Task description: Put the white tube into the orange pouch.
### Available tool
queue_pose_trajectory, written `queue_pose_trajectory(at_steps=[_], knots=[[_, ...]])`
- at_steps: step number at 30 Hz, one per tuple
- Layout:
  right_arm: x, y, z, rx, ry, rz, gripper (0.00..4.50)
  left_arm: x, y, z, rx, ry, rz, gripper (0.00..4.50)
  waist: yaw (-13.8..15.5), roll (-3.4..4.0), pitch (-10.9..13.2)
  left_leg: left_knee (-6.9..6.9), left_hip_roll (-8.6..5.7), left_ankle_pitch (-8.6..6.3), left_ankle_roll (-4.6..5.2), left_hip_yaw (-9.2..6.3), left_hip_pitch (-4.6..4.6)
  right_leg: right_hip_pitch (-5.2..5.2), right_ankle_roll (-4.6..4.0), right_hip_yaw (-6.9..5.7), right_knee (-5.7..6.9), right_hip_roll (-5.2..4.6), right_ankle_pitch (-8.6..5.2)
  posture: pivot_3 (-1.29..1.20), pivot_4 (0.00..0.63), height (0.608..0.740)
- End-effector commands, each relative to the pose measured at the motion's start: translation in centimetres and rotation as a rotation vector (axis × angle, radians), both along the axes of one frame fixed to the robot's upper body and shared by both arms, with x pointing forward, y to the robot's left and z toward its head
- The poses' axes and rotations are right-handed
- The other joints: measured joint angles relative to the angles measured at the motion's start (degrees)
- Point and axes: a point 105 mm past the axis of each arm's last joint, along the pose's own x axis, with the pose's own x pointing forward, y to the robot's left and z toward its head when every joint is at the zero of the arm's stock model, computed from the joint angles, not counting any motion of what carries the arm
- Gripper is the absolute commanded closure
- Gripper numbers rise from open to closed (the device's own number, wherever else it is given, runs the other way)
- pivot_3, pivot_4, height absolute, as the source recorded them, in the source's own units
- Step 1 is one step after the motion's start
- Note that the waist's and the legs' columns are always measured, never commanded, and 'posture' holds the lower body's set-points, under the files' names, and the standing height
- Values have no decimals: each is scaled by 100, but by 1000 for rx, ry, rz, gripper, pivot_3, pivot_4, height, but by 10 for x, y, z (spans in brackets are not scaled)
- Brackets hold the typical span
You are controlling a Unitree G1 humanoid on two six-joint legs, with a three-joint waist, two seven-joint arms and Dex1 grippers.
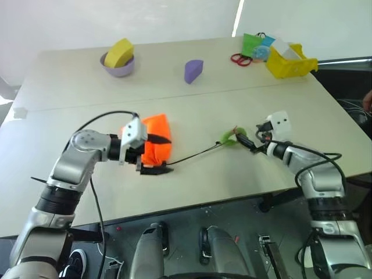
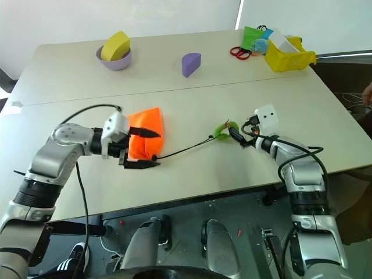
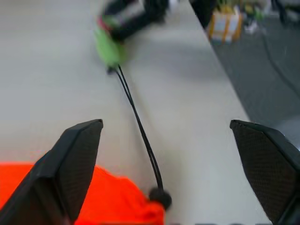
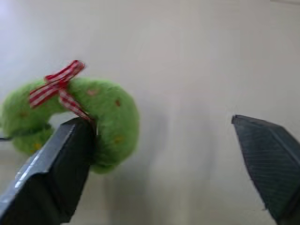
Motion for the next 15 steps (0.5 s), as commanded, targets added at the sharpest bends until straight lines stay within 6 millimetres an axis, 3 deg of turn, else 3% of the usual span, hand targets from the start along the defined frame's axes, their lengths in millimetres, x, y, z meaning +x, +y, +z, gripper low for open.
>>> queue_pose_trajectory(at_steps=[1, 5, 9, 15], knots=[[-18, 3, 27, -50, -76, 136, 19, -7, 9, 19, -94, -22, 58, 0, 7, 0, 0, 0, 0, -1, -2, 0, 3, 4, 0, 0, 0, 0, 0, 0, 150, 740], [-36, -7, 31, -109, -31, 242, 19, -11, 29, 16, -122, -19, 174, 0, 10, 0, 0, 3, -2, -6, -10, -1, 8, 9, -2, -1, -3, -4, -1, 0, 150, 740], [-45, 4, 41, -39, -32, 340, 19, 3, 51, 16, -156, -100, 394, 0, 18, 0, 0, -3, 0, -8, -13, -9, 7, 2, -15, -4, -17, -7, 7, 0, 150, 740], [-80, 65, 48, 106, -133, 523, 19, 7, 97, 6, -165, -198, 738, 0, 8, 4, -7, -33, 1, -8, -14, -6, 9, -2, -21, -2, -32, -14, 12, 0, 150, 740]])
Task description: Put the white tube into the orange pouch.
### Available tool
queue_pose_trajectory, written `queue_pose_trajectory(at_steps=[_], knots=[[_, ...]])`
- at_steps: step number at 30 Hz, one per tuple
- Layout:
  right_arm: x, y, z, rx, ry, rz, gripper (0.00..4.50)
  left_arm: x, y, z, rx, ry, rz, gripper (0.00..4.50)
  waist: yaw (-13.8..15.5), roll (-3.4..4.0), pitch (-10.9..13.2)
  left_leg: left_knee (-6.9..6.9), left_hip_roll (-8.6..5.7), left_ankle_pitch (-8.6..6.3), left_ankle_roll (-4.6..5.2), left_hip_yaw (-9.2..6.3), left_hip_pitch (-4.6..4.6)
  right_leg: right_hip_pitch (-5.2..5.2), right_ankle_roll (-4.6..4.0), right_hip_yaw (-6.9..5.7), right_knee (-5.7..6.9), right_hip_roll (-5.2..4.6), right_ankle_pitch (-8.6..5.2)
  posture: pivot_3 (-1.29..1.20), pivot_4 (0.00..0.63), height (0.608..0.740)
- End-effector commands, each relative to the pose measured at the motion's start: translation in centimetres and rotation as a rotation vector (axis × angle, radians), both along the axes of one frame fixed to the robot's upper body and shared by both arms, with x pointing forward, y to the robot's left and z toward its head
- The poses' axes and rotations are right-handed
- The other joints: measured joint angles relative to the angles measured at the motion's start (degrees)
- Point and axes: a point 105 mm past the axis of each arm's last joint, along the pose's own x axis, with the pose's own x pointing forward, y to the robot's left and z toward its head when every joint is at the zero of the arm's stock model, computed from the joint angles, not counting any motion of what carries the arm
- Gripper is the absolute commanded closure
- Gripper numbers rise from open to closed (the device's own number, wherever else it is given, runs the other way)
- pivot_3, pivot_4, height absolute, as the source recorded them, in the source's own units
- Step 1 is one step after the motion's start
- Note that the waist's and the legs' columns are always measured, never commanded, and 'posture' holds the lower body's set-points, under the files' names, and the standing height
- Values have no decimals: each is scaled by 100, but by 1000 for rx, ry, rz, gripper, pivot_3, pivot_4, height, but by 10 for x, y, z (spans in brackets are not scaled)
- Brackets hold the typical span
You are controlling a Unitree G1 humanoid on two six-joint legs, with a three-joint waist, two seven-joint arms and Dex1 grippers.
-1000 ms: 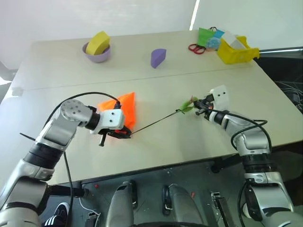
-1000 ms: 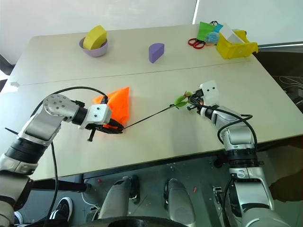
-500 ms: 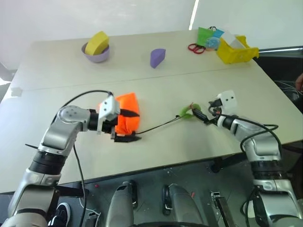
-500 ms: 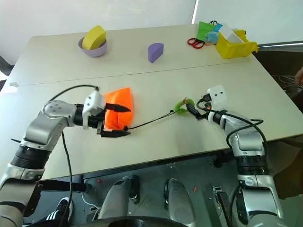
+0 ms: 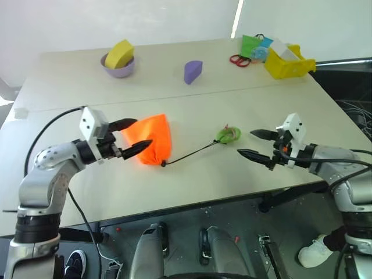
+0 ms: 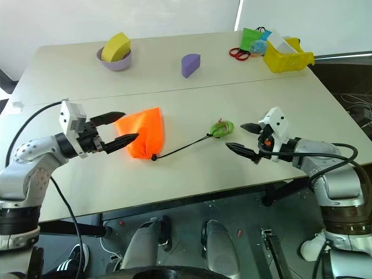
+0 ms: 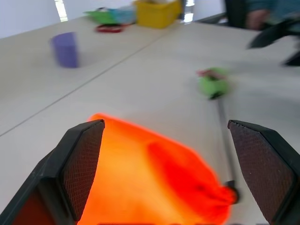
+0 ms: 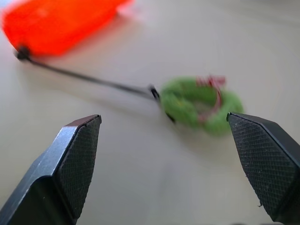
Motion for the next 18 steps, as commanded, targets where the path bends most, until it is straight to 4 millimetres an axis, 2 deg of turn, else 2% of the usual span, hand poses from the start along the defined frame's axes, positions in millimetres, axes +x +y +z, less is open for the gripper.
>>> queue_pose_trajectory(at_steps=[1, 3, 6, 10, 14, 18], knots=[[-22, 31, 9, 73, -42, 99, 19, -3, 25, 12, 11, -105, 171, 0, 15, 0, 0, -8, 0, 0, 0, 1, -3, -7, 2, 0, 0, 0, -2, 0, 150, 740], [-28, 38, 2, 43, -33, 123, 19, -5, 36, 5, -10, -83, 229, 0, 36, 0, 0, -14, 0, 1, -1, 3, -7, -14, 7, 1, 0, 0, -5, 0, 150, 740], [-27, 35, -9, -17, -25, 129, 19, -5, 53, -10, -16, -45, 316, 0, 36, 0, -1, -15, -3, 1, -1, 7, -10, -26, 6, 0, -15, -4, -5, 0, 150, 740], [-28, 32, -16, -66, -19, 142, 19, -6, 69, -16, -26, -51, 388, 0, 20, 0, -8, -62, -2, 0, -2, 12, -13, -27, -9, -5, -101, -3, 55, 0, 150, 740], [-22, 20, -23, -115, -21, 109, 19, -9, 78, -23, -14, -58, 415, 0, 23, -7, -24, -133, 4, -1, -2, 33, -19, -9, -3, -2, -204, 6, 111, 0, 150, 740], [-20, 14, -28, -135, -22, 102, 19, -10, 85, -27, -8, -72, 443, 0, 25, -10, -34, -142, 2, 0, -3, 58, -11, -26, 0, -1, -204, -5, 112, 0, 150, 740]])
